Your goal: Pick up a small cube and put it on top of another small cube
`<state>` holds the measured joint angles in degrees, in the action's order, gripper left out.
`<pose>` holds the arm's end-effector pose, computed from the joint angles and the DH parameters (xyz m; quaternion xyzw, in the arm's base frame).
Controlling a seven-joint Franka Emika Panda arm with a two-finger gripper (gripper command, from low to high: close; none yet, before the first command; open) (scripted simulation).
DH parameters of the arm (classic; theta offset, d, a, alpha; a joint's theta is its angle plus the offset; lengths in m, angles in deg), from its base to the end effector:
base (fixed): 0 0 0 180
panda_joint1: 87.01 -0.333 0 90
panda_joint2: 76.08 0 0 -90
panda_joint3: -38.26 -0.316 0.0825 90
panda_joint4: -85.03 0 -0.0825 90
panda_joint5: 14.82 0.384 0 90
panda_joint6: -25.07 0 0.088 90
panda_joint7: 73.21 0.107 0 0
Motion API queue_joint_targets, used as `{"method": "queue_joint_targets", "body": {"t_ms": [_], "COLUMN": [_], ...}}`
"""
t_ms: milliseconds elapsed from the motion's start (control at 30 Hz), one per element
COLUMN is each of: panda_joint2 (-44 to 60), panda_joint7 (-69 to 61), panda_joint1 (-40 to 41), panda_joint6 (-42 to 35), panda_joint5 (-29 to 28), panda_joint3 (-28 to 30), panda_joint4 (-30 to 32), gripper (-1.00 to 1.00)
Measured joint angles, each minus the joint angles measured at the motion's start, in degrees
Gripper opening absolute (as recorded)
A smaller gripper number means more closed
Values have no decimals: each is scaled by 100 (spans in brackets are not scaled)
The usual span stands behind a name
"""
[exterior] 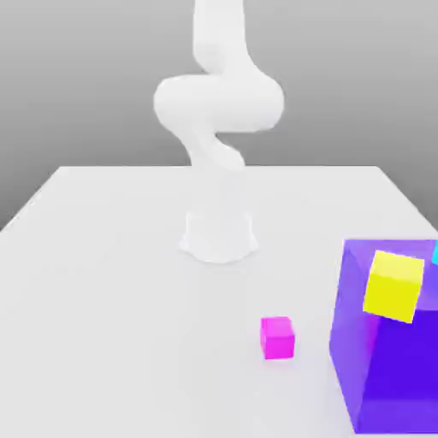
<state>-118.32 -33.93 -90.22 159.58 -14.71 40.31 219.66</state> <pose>0.3730 0.0030 0.6683 -0.8819 0.3051 -0.3322 0.1370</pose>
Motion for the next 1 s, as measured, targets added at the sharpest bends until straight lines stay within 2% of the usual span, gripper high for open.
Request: {"method": "queue_joint_targets", "body": {"t_ms": [533,767,900,1000], "panda_joint2": [2335,3332,3879,4271], "panda_joint7": [-4270,-6061,-6957,-7329], "panda_joint1": [-1843,-2433,-2604,-2656], "panda_joint6": [1751,2510,2944,3256], "panda_joint5": [161,158,-23,29], "panda_joint3": [980,1160,1134,1088], "panda_joint4": [1830,2623,3076,3155], "gripper": [0,0,0,0]}}
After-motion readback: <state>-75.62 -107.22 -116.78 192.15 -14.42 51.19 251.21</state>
